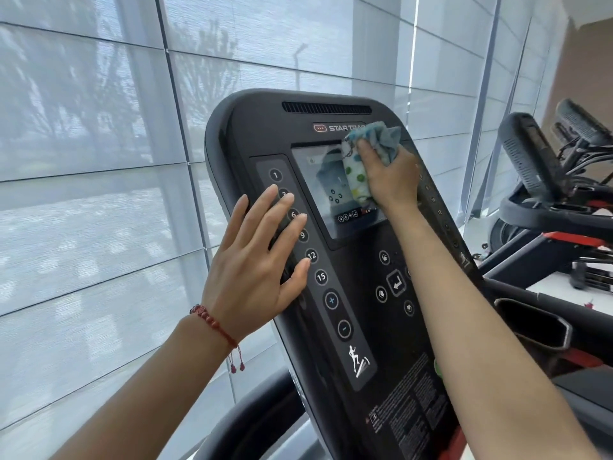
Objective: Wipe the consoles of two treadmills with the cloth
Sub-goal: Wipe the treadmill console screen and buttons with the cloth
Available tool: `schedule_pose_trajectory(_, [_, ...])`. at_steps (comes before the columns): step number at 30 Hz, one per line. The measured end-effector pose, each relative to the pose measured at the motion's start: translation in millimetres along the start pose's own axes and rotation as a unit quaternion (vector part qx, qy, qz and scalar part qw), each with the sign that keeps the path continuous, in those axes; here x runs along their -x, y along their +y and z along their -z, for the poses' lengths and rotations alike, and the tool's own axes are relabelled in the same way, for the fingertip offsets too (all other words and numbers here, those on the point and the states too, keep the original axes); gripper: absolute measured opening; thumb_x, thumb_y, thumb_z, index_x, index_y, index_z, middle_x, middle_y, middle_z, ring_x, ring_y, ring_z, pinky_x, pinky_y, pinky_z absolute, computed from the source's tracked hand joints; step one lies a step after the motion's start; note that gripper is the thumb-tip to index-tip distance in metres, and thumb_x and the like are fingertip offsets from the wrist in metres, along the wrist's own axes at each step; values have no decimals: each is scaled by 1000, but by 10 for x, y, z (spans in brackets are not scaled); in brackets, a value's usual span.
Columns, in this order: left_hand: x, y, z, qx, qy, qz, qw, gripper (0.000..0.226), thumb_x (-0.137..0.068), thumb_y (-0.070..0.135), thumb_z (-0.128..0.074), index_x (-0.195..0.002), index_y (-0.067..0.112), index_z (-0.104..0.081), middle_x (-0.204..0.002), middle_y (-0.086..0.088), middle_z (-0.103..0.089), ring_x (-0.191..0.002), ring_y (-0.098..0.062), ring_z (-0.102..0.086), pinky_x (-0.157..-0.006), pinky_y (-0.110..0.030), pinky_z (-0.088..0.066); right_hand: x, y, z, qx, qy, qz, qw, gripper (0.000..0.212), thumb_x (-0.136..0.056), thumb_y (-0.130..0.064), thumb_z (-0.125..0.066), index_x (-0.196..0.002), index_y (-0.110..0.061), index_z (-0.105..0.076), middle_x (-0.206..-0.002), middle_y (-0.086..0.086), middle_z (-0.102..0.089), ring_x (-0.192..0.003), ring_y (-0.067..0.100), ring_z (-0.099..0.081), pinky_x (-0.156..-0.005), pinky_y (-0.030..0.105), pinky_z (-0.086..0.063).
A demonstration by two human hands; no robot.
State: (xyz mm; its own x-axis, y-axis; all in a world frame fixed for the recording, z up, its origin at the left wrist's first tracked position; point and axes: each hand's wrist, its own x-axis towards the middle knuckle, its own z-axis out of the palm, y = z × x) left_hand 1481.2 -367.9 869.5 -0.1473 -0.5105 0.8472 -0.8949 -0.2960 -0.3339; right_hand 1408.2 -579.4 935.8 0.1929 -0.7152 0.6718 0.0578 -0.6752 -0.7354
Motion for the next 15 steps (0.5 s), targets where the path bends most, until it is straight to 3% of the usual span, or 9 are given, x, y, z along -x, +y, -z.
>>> schedule_pose_trajectory(2, [-4, 1, 4, -3, -3, 0, 1000, 52, -97, 36, -29, -120, 0, -59, -131, -18, -51, -133, -31, -32, -112, -49, -21, 190, -133, -58, -19, -24, 13, 999, 36, -82, -43, -64, -94, -9, -66, -85, 1, -67, -69, 3, -58, -54, -1, -38])
schedule_pose_trajectory(8, [-1, -2, 27, -8, -3, 0, 1000, 50, -96, 36, -34, -121, 0, -59, -132, -18, -51, -133, -32, -33, -112, -50, -22, 583, -241, -124, -52, -29, 59, 996, 23, -78, -41, -70, -78, -19, -61, -65, -17, -59, -62, -6, -57, -53, 3, -39])
schedule_pose_trajectory(11, [-9, -3, 34, -11, -3, -1, 1000, 51, -96, 37, -34, -120, 0, -59, -131, -18, -52, -133, -32, -34, -112, -49, -22, 481, -173, -78, -38, -20, 72, 997, 23, -79, -39, -69, -81, -17, -62, -67, -11, -60, -60, -6, -54, -52, 4, -38])
schedule_pose_trajectory(15, [-9, 1, 36, -14, -1, 1, 1000, 49, -94, 36, -38, -120, 0, -59, -131, -18, -52, -133, -32, -35, -111, -50, -23, 214, 74, 78, -13, 15, 37, 999, 34, -82, -41, -66, -91, -9, -66, -79, -1, -66, -68, 5, -58, -56, 12, -42])
